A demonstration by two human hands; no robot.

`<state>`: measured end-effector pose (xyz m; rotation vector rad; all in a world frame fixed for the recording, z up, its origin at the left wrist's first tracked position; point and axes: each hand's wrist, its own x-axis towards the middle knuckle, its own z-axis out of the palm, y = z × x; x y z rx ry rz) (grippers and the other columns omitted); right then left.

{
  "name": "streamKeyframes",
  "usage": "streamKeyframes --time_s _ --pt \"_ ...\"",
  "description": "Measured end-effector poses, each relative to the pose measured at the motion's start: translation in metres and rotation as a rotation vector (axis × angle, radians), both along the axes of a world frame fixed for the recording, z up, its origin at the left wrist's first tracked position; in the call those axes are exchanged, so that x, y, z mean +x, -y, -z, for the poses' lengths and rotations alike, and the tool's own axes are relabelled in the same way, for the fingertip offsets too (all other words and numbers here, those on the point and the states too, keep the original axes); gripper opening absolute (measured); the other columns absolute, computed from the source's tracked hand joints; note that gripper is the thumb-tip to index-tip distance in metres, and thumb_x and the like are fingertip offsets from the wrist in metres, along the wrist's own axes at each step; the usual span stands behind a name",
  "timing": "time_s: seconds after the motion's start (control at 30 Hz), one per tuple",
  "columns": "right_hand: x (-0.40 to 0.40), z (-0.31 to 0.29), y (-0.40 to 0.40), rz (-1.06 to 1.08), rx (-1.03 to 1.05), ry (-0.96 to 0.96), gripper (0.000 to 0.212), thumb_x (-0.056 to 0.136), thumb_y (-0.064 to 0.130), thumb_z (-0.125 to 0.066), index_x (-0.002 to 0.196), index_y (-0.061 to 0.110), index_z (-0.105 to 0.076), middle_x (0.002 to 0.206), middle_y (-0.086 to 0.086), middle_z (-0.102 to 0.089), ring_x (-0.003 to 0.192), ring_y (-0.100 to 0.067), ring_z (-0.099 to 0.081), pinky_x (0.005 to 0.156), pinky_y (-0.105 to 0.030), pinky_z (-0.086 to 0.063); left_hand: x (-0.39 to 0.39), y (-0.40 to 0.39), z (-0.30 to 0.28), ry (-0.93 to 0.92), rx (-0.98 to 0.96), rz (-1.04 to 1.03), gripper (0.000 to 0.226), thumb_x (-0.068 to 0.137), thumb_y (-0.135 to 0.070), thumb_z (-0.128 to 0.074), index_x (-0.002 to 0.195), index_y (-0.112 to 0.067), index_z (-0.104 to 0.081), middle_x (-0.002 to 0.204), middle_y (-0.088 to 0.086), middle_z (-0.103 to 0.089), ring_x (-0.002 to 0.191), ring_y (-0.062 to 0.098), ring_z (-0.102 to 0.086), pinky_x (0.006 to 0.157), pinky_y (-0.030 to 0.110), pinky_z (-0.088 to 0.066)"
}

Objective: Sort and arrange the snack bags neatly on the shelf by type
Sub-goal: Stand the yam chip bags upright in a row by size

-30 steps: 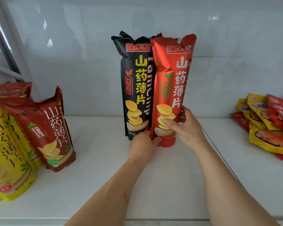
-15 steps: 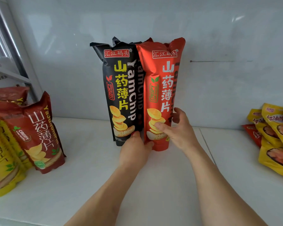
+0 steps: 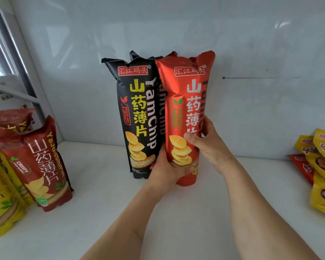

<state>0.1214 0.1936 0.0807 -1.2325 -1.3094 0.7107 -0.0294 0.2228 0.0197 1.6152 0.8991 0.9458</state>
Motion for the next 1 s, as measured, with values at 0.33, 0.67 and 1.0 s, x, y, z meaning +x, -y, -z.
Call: streamKeyframes --time_s 0.33,0.67,1.0 --pt "0.006 -0.005 -0.011 -0.091 -0.038 -0.061 0.118 0.035 0.075 -0.082 0.137 0.039 -0.035 0.123 0.017 -0.063 0.108 -0.002 -0.065 0.083 -0.023 -0.057 0.011 -0.032 0.015 0.137 -0.046 0.246 0.089 0.073 -0.001 -0.086 0.14 -0.034 -0.038 0.125 -0.008 -0.067 0.115 0.005 -0.064 0.092 0.023 -0.054" --pt "0.023 0.0 0.016 -0.032 -0.014 -0.084 0.111 0.032 0.077 -0.081 0.129 0.041 -0.04 0.118 0.017 -0.066 0.104 -0.002 -0.067 0.075 -0.018 -0.056 0.024 -0.019 0.019 0.052 -0.042 0.303 0.103 0.063 -0.021 -0.095 0.145 -0.032 -0.034 0.132 -0.004 -0.062 0.116 0.005 -0.063 0.094 0.023 -0.054" --pt "0.044 -0.001 0.027 0.013 -0.027 -0.062 0.1 0.033 0.073 -0.084 0.12 0.046 -0.043 0.112 0.022 -0.066 0.1 0.004 -0.066 0.07 -0.015 -0.055 0.031 -0.021 0.002 -0.058 -0.028 0.386 0.065 0.076 -0.027 -0.084 0.128 -0.042 -0.047 0.129 -0.011 -0.065 0.116 0.002 -0.063 0.094 0.022 -0.053"
